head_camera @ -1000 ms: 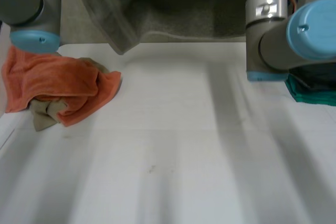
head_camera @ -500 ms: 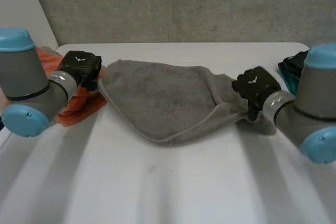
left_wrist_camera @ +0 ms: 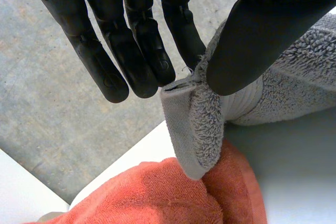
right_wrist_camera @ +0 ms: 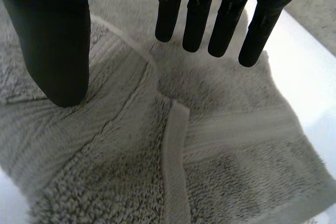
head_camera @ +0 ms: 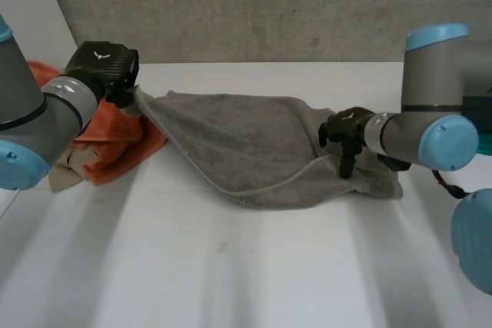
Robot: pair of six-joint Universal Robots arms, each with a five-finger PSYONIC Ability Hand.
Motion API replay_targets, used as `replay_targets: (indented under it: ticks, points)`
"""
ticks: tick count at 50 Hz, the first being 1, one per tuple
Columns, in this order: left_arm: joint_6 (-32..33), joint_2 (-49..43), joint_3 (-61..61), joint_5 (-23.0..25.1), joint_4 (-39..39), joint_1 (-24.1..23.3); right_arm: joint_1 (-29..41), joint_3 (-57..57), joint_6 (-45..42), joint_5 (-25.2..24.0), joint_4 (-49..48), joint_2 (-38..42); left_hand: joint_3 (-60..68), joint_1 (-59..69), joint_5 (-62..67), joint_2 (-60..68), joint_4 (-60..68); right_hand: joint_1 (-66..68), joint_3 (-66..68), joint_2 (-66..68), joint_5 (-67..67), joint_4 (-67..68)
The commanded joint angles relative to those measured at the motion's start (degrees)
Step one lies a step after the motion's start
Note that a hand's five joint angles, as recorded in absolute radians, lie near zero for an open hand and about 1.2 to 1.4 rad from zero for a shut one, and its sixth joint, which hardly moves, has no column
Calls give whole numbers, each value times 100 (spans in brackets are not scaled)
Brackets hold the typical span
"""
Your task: Fold the laundry.
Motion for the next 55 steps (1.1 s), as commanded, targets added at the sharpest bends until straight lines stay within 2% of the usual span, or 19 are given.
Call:
replay_targets:
  ticks: [1, 2, 4, 5, 6, 12, 17, 21, 24, 26, 30, 33, 36, 40, 43, 50, 55]
  points:
    - [-54, 7, 7, 1, -6, 21, 25, 294, -130, 83, -465, 129, 1174, 1386, 1416, 1144, 1128, 629, 655, 711, 522, 578]
    - [-54, 7, -2, 1, -23, 30, 25, 320, -130, 57, -474, 137, 1174, 1386, 1416, 1144, 1128, 713, 739, 795, 606, 662]
    - [-54, 16, -11, 1, -58, 48, 17, 399, -156, 48, -474, 102, 1174, 1386, 1416, 1144, 1128, 2069, 2095, 2150, 1962, 2018]
    - [-54, 25, -19, 1, -76, 56, 8, 391, -165, 48, -465, 85, 1174, 1386, 1416, 1144, 1128, 3175, 3202, 3257, 3069, 3124]
    - [-37, 34, -37, 1, -137, 74, -18, 400, -147, 83, -491, -11, 1174, 1386, 1416, 1144, 1128, 5104, 5130, 5185, 4997, 5053]
    - [69, 200, -177, -25, -541, 188, -229, 960, 2, 39, -526, -828, 1174, 1386, 1416, 1144, 1128, 5123, 5149, 5205, 5016, 5072]
    - [472, 578, -414, -25, -1130, 329, -580, 2269, -103, -66, -878, -1944, 1174, 1386, 1416, 1144, 1128, 5123, 5149, 5205, 5016, 5072]
    - [1078, 947, -783, -8, -1885, 443, -853, 3438, -734, -162, -1098, -2744, 1174, 1386, 1416, 1144, 1128, 5123, 5149, 5205, 5016, 5072]
    - [1772, 1272, -1249, 18, -2597, 513, -1020, 4387, -1595, -233, -1081, -3324, 1174, 1386, 1416, 1144, 1128, 5123, 5149, 5205, 5016, 5072]
    - [2394, 1526, -1651, 62, -3088, 566, -1178, 5158, -2436, -242, -853, -3753, 1174, 1386, 1416, 1144, 1128, 5123, 5149, 5205, 5016, 5072]
    - [3416, 1975, -2286, 334, -3723, 689, -1529, 5961, -3930, -294, -431, -4430, 1174, 1386, 1416, 1144, 1128, 5123, 5149, 5205, 5016, 5072]
    - [3969, 2265, -2524, 685, -3951, 777, -1644, 6182, -3928, -496, -526, -4704, 1174, 1386, 1416, 1144, 1128, 5123, 5149, 5205, 5016, 5072]
    - [4059, 2371, -2524, 844, -3943, 786, -1636, 6209, -3734, -567, -719, -4714, 1174, 1386, 1416, 1144, 1128, 5123, 5149, 5205, 5016, 5072]
    - [3612, 1951, -2060, 880, -3689, 620, -1434, 5990, -3505, -418, -1123, -4522, 1174, 1386, 1416, 1144, 1128, 5123, 5149, 5205, 5016, 5072]
    - [3086, 1267, -1201, 530, -3198, 269, -1180, 5552, -3277, -120, -1579, -4075, 1174, 1386, 1416, 1144, 1128, 5123, 5149, 5205, 5016, 5072]
    - [2443, -114, 698, -253, -2617, -92, -705, 4418, -2740, 610, -2696, -2931, 1174, 1386, 1416, 1144, 1128, 5123, 5149, 5205, 5016, 5072]
    - [2153, -1291, 3278, -754, -2283, -339, -458, 2506, -2635, 1303, -3986, -2035, 1174, 1386, 1416, 1144, 1128, 5123, 5149, 5205, 5016, 5072]
